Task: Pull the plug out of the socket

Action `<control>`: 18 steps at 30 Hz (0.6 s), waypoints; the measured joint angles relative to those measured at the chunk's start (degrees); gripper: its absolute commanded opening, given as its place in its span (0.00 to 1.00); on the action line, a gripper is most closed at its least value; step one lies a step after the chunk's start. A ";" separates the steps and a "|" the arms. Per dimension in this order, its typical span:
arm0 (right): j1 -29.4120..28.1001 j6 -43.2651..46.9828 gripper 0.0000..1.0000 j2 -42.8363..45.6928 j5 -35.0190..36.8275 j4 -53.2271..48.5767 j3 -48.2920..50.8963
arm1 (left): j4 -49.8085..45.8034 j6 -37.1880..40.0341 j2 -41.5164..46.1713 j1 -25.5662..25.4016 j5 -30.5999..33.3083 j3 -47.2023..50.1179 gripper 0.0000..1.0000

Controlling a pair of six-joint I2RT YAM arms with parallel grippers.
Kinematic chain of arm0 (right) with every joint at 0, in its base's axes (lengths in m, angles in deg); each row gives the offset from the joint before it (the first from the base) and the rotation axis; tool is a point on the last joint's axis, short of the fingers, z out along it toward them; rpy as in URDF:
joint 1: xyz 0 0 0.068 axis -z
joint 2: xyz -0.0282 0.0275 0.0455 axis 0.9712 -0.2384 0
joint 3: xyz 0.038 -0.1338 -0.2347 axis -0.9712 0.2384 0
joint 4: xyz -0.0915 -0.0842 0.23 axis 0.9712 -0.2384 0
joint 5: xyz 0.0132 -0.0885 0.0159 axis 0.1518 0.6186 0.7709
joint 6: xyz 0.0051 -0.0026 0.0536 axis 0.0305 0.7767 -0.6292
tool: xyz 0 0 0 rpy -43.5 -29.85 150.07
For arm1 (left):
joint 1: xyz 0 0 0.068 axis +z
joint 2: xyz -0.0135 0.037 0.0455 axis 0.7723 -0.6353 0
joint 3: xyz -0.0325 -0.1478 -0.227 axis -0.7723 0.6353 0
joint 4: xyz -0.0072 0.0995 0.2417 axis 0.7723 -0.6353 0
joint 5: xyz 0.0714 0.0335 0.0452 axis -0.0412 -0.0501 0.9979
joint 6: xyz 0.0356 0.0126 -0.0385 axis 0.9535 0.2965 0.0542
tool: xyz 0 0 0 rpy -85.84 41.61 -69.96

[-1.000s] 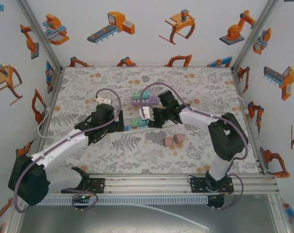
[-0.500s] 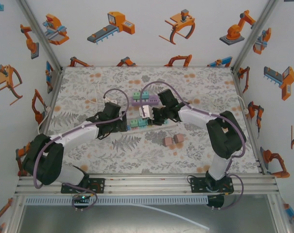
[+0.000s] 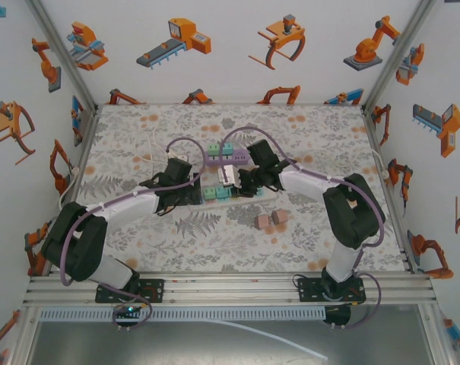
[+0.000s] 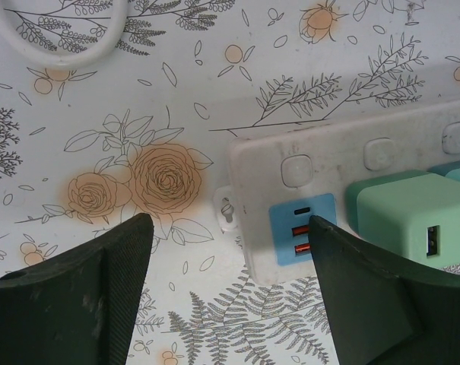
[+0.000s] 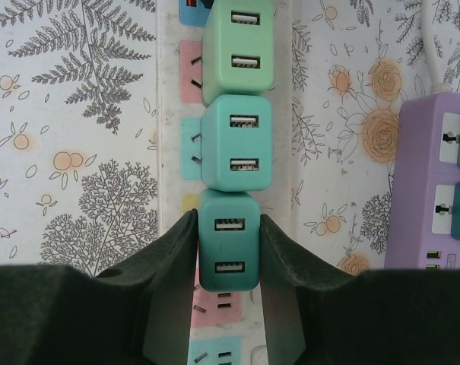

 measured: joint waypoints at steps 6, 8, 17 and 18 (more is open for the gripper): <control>0.39 -1.11 0.13 0.00 -1.07 -1.33 -0.57 | 0.07 -0.02 -0.17 0.00 0.02 0.00 0.76; 0.63 -1.64 0.13 0.00 -1.57 -1.86 -0.76 | 0.07 -0.02 -0.22 0.00 0.07 0.00 0.76; 1.77 -4.15 0.11 0.00 -3.63 -2.10 -1.01 | 0.96 -0.02 -0.63 -0.04 0.26 0.00 0.76; 1.84 -4.31 0.11 0.00 -3.67 -2.08 -1.01 | 1.11 -0.02 -0.70 -0.04 0.28 -0.02 0.76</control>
